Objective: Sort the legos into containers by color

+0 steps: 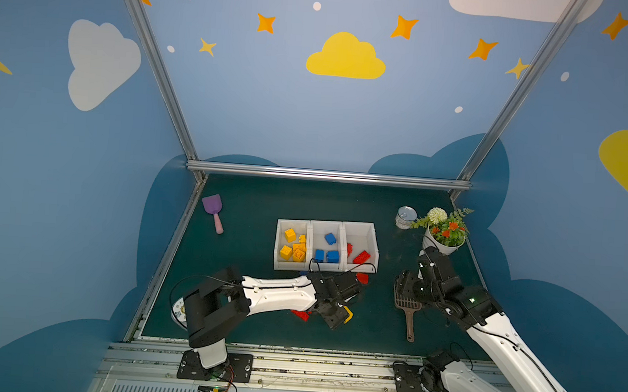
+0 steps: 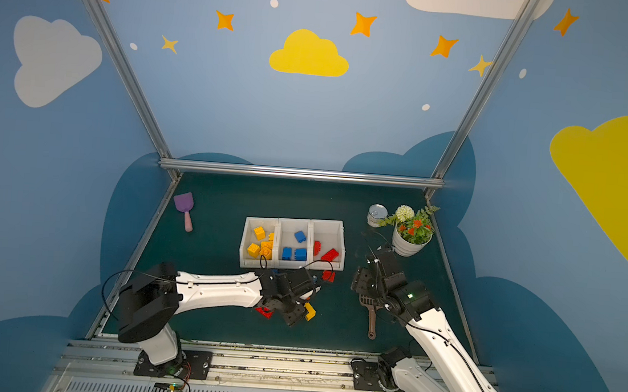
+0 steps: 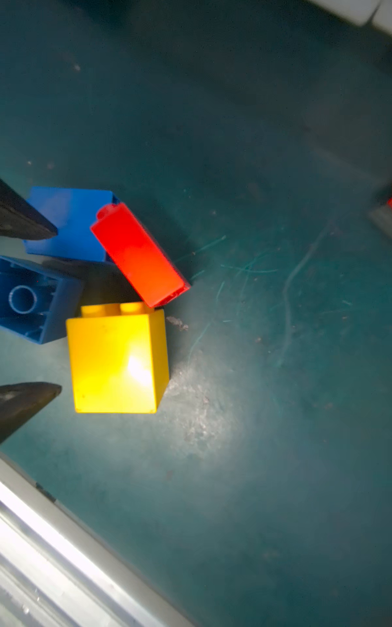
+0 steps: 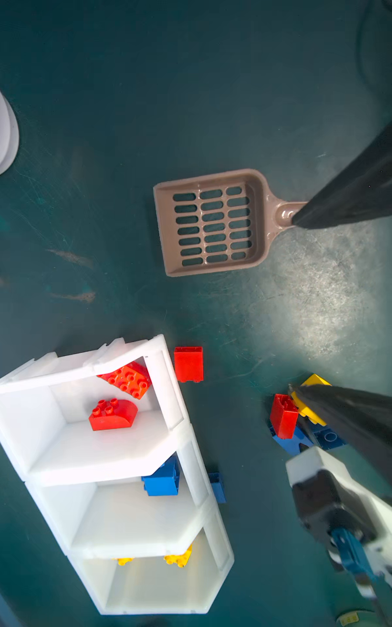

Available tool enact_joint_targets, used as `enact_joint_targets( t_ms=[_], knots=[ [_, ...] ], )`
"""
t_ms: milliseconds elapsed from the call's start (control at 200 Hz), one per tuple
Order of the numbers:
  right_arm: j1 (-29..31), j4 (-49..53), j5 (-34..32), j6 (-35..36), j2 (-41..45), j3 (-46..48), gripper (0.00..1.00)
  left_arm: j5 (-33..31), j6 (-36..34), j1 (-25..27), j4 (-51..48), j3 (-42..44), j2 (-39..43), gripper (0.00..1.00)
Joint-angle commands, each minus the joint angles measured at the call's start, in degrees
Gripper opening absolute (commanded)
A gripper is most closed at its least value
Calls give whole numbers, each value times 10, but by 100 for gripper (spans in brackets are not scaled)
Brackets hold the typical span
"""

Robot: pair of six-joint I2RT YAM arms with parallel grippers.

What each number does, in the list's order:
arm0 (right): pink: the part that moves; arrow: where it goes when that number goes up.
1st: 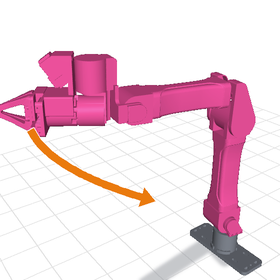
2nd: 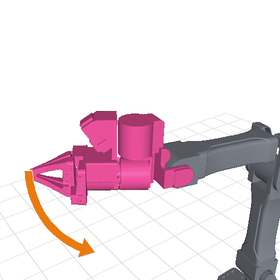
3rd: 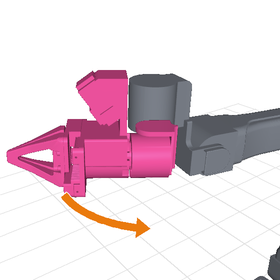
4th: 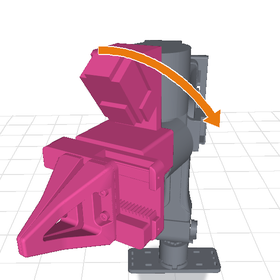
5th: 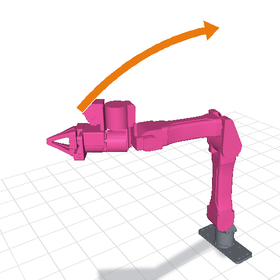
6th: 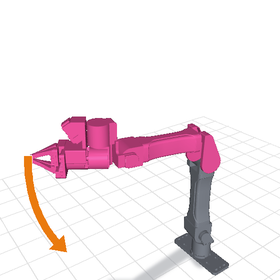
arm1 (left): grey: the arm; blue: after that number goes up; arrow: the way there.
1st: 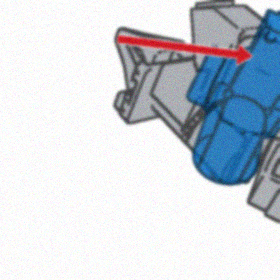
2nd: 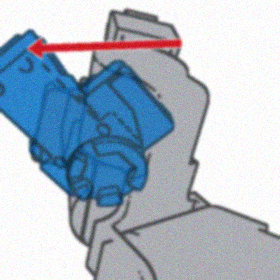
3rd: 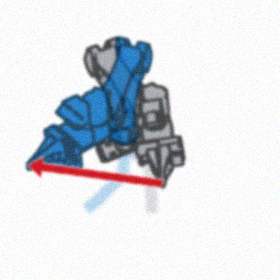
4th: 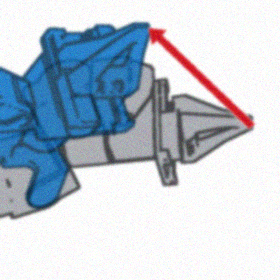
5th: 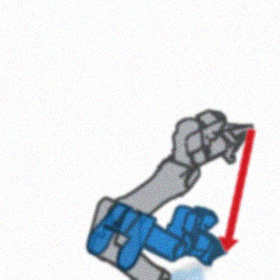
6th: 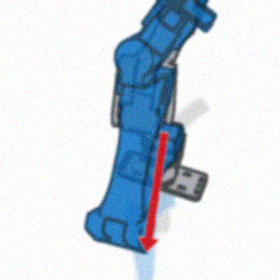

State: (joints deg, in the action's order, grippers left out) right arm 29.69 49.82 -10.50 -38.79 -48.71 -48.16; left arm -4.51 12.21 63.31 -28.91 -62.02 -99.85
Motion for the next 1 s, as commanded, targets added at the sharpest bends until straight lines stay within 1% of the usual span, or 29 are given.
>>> enact_joint_targets(
  t_ms=[0,140,285,476,866,991],
  knots=[
    [-6,13,-6,-4,10,8,73,-3,-11,7,-24,-13,-11,66],
    [-7,4,1,-9,9,15,73,-6,-12,9,-31,-21,-27,64],
    [-7,0,5,-9,6,15,73,-15,-6,12,-32,-22,-31,56],
    [-8,-1,5,-9,6,19,72,-10,-1,15,-35,-16,-29,50],
    [-10,-12,14,-10,-4,24,73,-12,2,24,-49,-1,-10,49],
    [-10,-12,15,-10,-5,24,73,-7,3,24,-47,1,-15,45]
  ],
)
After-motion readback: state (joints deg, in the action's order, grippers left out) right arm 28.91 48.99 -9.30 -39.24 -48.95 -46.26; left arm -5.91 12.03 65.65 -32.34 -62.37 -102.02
